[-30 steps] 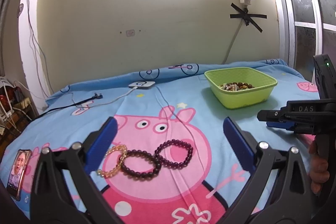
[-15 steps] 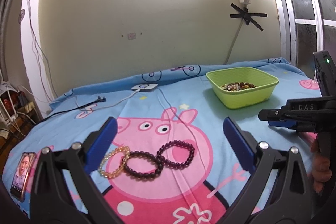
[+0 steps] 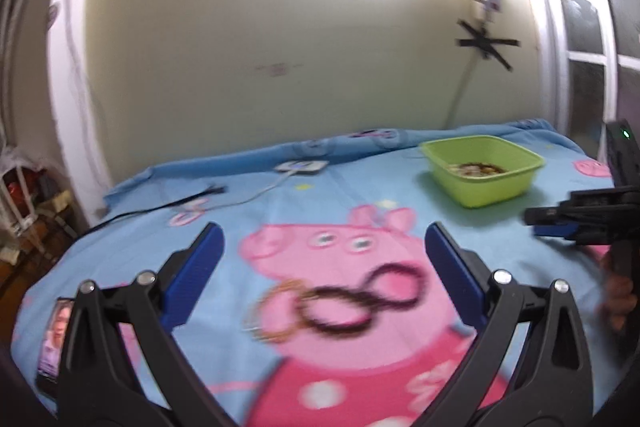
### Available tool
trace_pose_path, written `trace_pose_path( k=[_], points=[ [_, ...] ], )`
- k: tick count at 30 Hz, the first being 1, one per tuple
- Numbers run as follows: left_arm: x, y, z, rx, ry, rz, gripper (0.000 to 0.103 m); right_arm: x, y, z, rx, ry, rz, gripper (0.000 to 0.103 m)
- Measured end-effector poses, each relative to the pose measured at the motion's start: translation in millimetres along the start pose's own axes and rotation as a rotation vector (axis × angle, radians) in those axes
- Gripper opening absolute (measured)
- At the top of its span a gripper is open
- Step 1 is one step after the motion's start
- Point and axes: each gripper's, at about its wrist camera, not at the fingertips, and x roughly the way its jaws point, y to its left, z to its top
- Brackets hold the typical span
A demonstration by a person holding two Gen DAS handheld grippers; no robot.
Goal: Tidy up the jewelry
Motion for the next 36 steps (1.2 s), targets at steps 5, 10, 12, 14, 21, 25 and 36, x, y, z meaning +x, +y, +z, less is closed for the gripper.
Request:
trace_pose_path(
  k=[5,10,12,14,21,25,36],
  points=[
    [0.4,50.4,-18.7,-0.073,0.116,0.009,0.096,2.0,7.7,-3.0,-0.037,0.022,0.011,0.029],
    [14.6,55.6,-29.8,-0.094,0.217,-0.040,0.087,13.2,37.9,-13.3,-0.190,0.080,0.003,0.028],
    [23.4,54.0,-28.5,-0.102,0.242,-0.068,0.082,21.0,51.9,-20.0,-0.236,0.122,0.031,0.028],
    [30.5,50.2,-28.7,-0.080,0.270,-0.089,0.078,28.8,68.9,-26.8,-0.288,0.157,0.050,0.026],
    [63.6,29.5,-37.7,0.049,0.445,-0.159,0.061,68.5,126.4,-31.7,-0.402,0.303,0.149,0.012],
    [75.7,41.4,-43.4,-0.031,0.502,-0.186,0.041,109.5,157.3,-25.5,-0.418,0.385,0.190,0.008],
    [78.9,66.3,-43.5,-0.190,0.483,-0.211,0.008,197.0,194.0,-32.9,-0.442,0.567,0.178,0.000]
  ],
)
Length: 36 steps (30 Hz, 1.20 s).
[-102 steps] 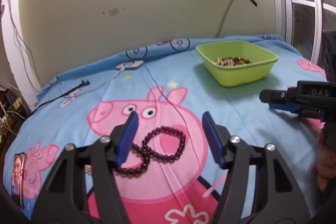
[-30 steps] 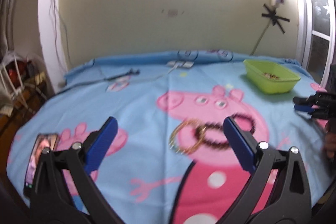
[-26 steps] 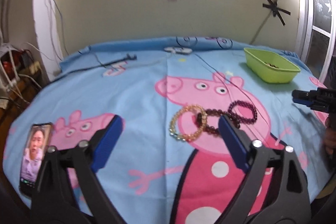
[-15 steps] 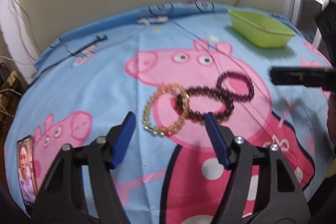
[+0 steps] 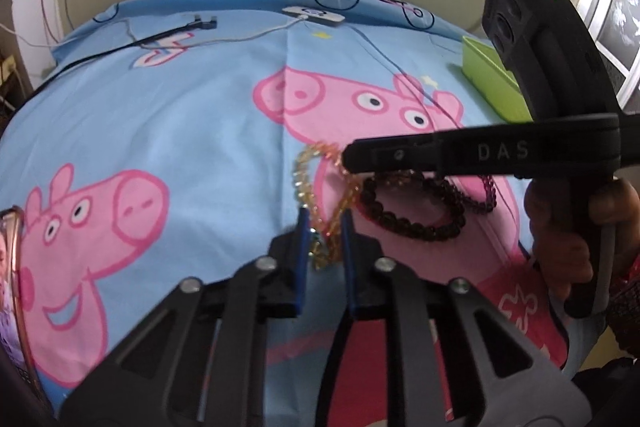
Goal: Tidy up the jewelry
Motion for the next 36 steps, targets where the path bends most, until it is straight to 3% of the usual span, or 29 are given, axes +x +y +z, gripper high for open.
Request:
trace_pose_path(
  k=[2,7,10,13,15,16,17,18,19,23,24,26,27,28,30,33,36],
  points=[
    [-5.9,-1.2,1.9,-0.003,-0.028,0.009,0.000,-13.1,4.4,-0.7,-0.013,-0.040,0.019,0.000],
    [-9.7,-8.6,13.4,-0.012,-0.042,-0.028,0.000,-49.0,3.2,-0.5,-0.025,-0.127,0.032,0.000],
    [-1.9,-13.4,23.3,-0.016,-0.011,0.024,0.000,-65.8,2.1,0.6,-0.037,-0.165,0.022,0.000],
    [5.1,-7.9,28.3,-0.024,0.015,0.139,0.020,-69.6,-6.1,0.0,-0.026,-0.191,-0.001,0.000],
    [5.5,-0.2,27.2,-0.037,0.019,0.172,0.035,-62.3,-14.0,-2.5,-0.009,-0.166,-0.007,0.000],
    [6.1,3.5,25.7,-0.042,0.028,0.178,0.036,-55.9,-13.3,-3.7,-0.014,-0.150,-0.015,0.000],
    [7.3,6.6,24.2,-0.045,0.043,0.176,0.037,-51.2,-13.5,-5.4,-0.025,-0.136,-0.025,0.008],
    [7.9,9.0,22.8,-0.046,0.053,0.171,0.037,-45.2,-12.4,-7.4,-0.040,-0.127,-0.045,0.031],
    [8.4,9.8,21.0,-0.045,0.060,0.165,0.037,-40.8,-10.3,-8.3,-0.057,-0.129,-0.063,0.037],
    [12.9,7.1,15.8,-0.006,0.063,0.172,0.036,-19.4,7.0,-6.3,-0.173,-0.111,-0.148,0.037],
    [13.2,5.9,14.4,0.007,0.057,0.178,0.024,-14.8,9.8,-5.1,-0.188,-0.105,-0.161,0.033],
    [14.1,6.7,13.7,0.013,0.050,0.163,0.009,0.2,15.2,-1.1,-0.230,-0.061,-0.190,0.016],
    [13.5,9.2,13.5,0.001,0.047,0.154,0.009,8.0,16.6,-0.3,-0.250,-0.039,-0.204,0.003],
    [13.3,12.1,13.8,-0.013,0.045,0.143,0.008,15.4,19.2,-0.3,-0.275,-0.024,-0.216,0.000],
    [11.6,17.0,14.4,-0.042,0.041,0.130,0.008,22.2,27.6,-1.3,-0.344,-0.028,-0.245,0.000],
    [3.6,21.4,19.4,-0.080,0.025,0.098,0.007,13.9,26.6,-0.2,-0.304,-0.043,-0.183,0.000],
    [-10.1,15.2,32.2,-0.087,-0.014,0.050,0.007,-18.5,19.3,1.7,-0.243,-0.133,-0.125,0.000]
  ],
)
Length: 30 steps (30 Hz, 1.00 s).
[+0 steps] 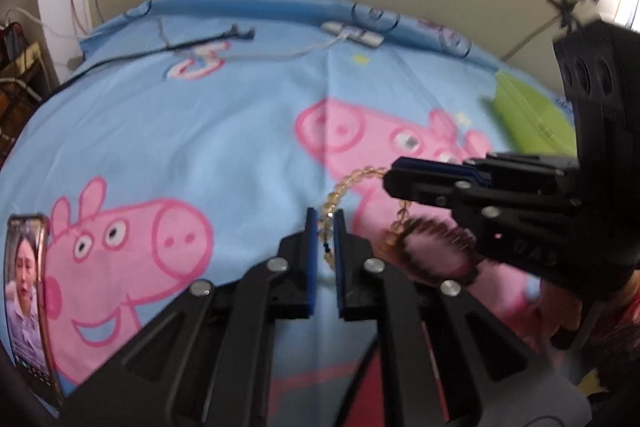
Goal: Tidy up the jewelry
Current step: 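Lift the amber bracelet with both tools toward the green basket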
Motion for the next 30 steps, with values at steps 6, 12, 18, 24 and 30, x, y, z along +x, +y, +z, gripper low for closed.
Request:
trace_pose_path(
  k=[6,12,18,24,30],
  points=[
    [-6.4,-60.2,42.9,0.069,-0.044,-0.137,0.007,-81.7,-41.5,-3.4,0.083,-0.185,-0.044,0.000],
    [15.5,-173.6,91.1,0.208,-0.082,-0.277,0.007,-169.1,-112.2,-26.6,0.207,-0.339,-0.179,0.000],
    [62.1,-257.5,114.7,0.281,-0.130,-0.217,0.041,-214.6,-191.8,-60.8,0.388,-0.389,-0.305,0.013],
    [49.7,-235.8,97.2,0.253,-0.182,-0.164,0.041,-244.8,-209.8,-103.1,0.501,-0.473,-0.267,0.018],
    [26.5,-165.8,65.7,0.220,-0.205,-0.061,0.045,-221.8,-177.0,-116.7,0.492,-0.430,-0.124,0.018]
  ],
)
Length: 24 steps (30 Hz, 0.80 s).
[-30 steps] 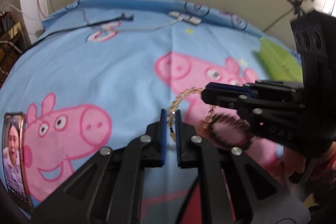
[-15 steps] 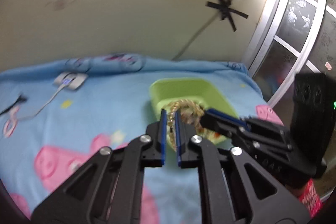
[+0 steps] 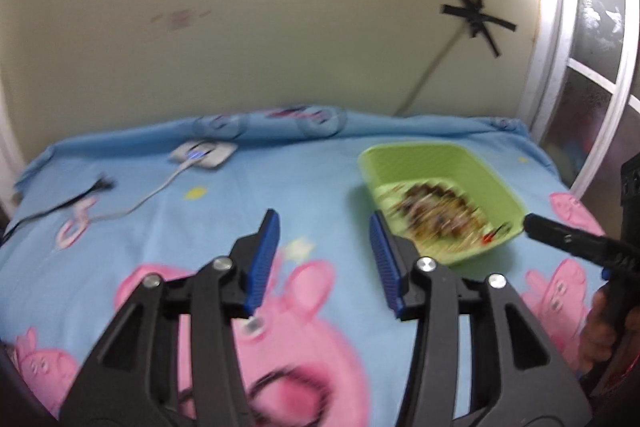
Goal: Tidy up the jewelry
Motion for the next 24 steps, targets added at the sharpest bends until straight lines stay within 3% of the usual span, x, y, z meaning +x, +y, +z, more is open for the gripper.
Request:
trace_pose_path(
  k=[5,9,20,24],
  points=[
    [-27.1,63.5,-40.8,-0.105,0.034,0.058,0.045,36.9,44.7,-30.7,-0.083,0.118,0.072,0.018],
    [-38.4,92.7,-68.1,-0.152,0.086,0.078,0.045,66.0,68.2,-54.6,-0.121,0.222,0.074,0.018],
    [-39.5,100.1,-113.2,-0.104,0.151,0.147,0.045,96.1,110.9,-82.7,-0.182,0.317,0.043,0.018],
    [-36.4,99.0,-110.2,-0.096,0.155,0.135,0.045,111.7,128.2,-85.5,-0.262,0.333,-0.026,0.018]
  ],
)
